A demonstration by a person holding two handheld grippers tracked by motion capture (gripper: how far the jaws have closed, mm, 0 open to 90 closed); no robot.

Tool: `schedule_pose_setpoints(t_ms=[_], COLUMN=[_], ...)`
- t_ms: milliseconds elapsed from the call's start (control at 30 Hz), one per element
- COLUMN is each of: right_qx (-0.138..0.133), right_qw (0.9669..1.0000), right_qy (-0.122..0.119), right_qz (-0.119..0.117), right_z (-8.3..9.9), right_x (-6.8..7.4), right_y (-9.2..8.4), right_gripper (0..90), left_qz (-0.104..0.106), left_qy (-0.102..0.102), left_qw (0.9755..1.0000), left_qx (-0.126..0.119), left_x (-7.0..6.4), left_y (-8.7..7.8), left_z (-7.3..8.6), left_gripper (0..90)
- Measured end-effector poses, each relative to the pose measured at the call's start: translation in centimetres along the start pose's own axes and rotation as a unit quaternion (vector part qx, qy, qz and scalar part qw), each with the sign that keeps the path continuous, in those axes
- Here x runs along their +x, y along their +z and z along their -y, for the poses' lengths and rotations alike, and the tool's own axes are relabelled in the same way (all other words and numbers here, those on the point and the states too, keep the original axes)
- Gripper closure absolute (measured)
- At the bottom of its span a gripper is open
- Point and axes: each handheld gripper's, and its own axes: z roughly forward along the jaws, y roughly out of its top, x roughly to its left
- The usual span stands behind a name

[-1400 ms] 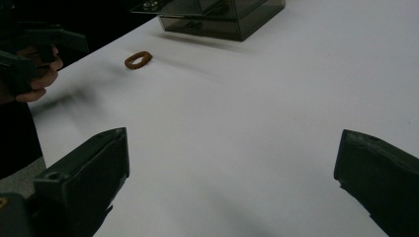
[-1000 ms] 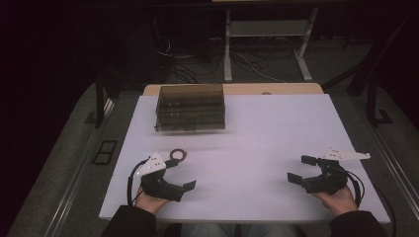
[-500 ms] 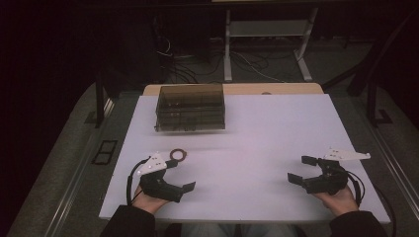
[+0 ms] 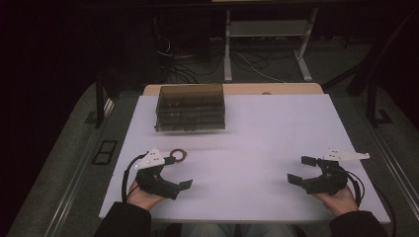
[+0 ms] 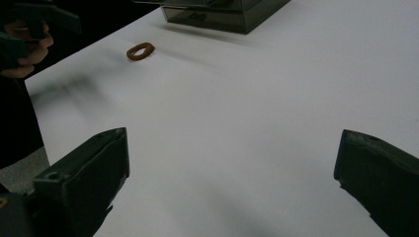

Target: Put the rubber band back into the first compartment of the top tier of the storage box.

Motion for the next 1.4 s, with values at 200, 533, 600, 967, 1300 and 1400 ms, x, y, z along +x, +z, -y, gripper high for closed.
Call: schedule_pose_setpoints(t_ms=[200, 533, 600, 967, 1300, 1400], right_qx=[0.001, 0.004, 0.004, 0.005, 0.007, 0.008], right_qw=[1.0, 1.0, 1.0, 1.0, 1.0, 1.0], right_qy=[-0.001, -0.001, -0.001, -0.002, 0.0, -0.002], right_qz=[0.001, 0.002, 0.001, 0.002, 0.003, 0.003], right_z=[0.0, 0.0, 0.0, 0.1, 0.1, 0.1], right_x=[0.0, 0.0, 0.0, -0.1, -0.1, -0.1], right_y=[0.0, 0.0, 0.0, 0.0, 0.1, 0.0], right_gripper=[0.3, 0.3, 0.3, 0.3, 0.3, 0.3], left_qz=[0.0, -0.003, 0.0, -0.002, 0.003, 0.002], left_qy=[-0.001, 0.003, 0.001, 0.007, 0.022, 0.029], left_qw=[1.0, 0.9998, 0.9997, 0.9986, 0.9961, 0.9949], left_qx=[0.008, 0.022, 0.025, 0.052, 0.085, 0.096], left_x=[0.8, 1.9, 2.1, 3.3, 4.3, 4.7], left_y=[-0.2, -0.4, -0.4, 0.1, 1.0, 1.3], left_z=[-0.4, -1.7, -1.9, -2.8, -3.9, -4.3], left_gripper=[0.0, 0.0, 0.0, 0.0, 0.0, 0.0])
